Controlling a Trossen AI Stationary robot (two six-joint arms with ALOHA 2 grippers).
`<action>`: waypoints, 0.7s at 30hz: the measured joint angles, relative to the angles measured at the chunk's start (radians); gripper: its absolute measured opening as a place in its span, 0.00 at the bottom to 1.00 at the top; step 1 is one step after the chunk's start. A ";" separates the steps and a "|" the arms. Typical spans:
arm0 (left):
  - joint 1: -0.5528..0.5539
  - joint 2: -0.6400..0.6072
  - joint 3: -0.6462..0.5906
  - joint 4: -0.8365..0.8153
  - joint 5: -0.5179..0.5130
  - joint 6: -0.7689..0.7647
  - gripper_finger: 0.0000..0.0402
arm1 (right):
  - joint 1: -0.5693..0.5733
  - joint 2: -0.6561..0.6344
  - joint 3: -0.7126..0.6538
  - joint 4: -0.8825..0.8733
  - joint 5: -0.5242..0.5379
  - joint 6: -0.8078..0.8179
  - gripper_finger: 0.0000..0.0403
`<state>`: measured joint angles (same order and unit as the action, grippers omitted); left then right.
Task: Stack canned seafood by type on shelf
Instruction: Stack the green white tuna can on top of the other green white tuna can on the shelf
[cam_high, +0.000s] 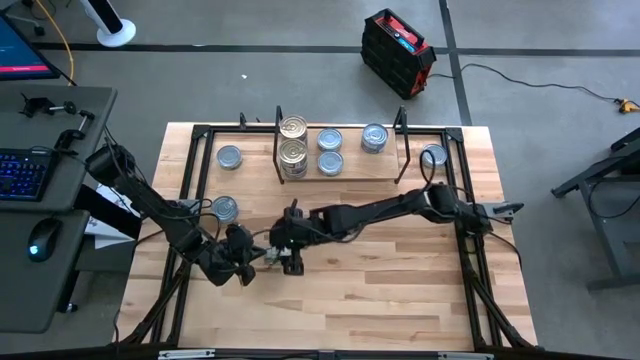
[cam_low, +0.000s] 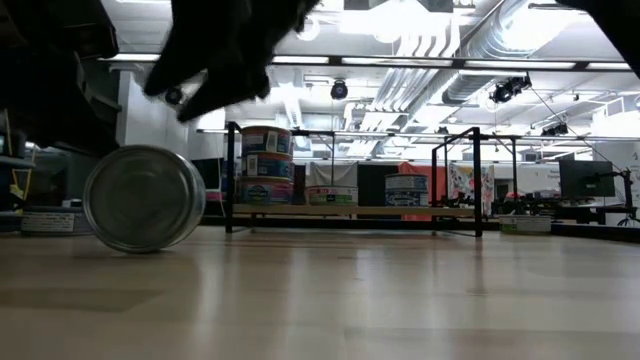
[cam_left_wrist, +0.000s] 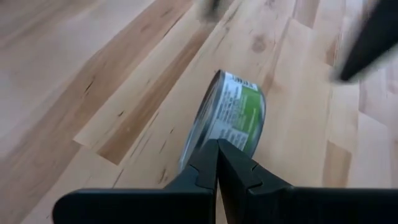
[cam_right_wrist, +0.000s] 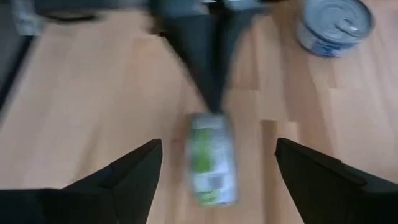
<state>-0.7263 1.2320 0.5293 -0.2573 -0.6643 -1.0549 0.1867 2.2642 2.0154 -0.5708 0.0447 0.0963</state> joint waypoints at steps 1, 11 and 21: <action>0.002 0.000 0.000 0.000 0.000 0.000 0.00 | -0.007 0.000 -0.017 0.018 -0.002 0.000 0.76; 0.032 0.000 0.000 0.000 0.000 -0.001 0.00 | -0.036 0.000 -0.138 0.125 -0.117 -0.019 0.76; 0.070 0.000 0.000 -0.002 0.000 0.002 0.00 | -0.022 0.031 -0.166 0.163 -0.092 -0.051 0.76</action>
<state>-0.6567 1.2322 0.5289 -0.2595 -0.6643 -1.0528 0.1647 2.2954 1.8493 -0.4079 -0.0477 0.0455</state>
